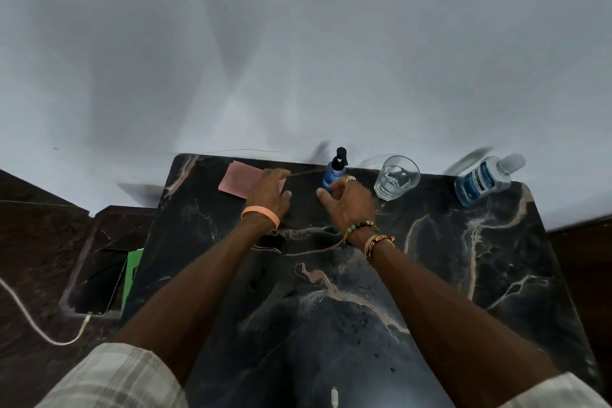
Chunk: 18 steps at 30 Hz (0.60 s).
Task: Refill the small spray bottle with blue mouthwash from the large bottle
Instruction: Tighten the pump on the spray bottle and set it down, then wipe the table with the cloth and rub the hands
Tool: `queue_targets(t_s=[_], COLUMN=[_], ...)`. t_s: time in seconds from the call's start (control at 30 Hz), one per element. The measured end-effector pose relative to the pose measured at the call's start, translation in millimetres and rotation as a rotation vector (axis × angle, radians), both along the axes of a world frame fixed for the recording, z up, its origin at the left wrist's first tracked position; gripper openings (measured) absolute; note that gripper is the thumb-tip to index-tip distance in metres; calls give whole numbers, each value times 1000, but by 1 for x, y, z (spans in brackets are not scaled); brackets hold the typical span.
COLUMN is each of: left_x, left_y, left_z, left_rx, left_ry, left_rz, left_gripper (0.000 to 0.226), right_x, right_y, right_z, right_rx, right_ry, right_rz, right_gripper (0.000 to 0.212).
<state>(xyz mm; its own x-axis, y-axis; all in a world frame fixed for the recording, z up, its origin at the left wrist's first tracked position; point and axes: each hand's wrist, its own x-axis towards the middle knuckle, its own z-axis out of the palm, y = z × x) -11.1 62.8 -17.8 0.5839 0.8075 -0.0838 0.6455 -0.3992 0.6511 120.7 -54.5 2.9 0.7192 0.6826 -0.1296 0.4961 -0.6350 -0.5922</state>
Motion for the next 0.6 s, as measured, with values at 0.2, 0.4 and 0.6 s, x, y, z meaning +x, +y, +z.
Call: queue_targets(t_s=[0.2, 0.4, 0.6], left_x=[-43, -66, -70], left_y=[15, 45, 54], left_z=[-8, -23, -40], left_rx=[52, 58, -108], left_ry=[55, 291, 374], left_rz=[132, 185, 222], left_gripper=[30, 46, 48], right_x=[-39, -75, -102], right_y=[20, 47, 69], right_z=[-2, -16, -34], right_rx=[31, -57, -186], right_ry=[68, 90, 89], right_rz=[175, 432, 595], right_gripper=[36, 46, 51])
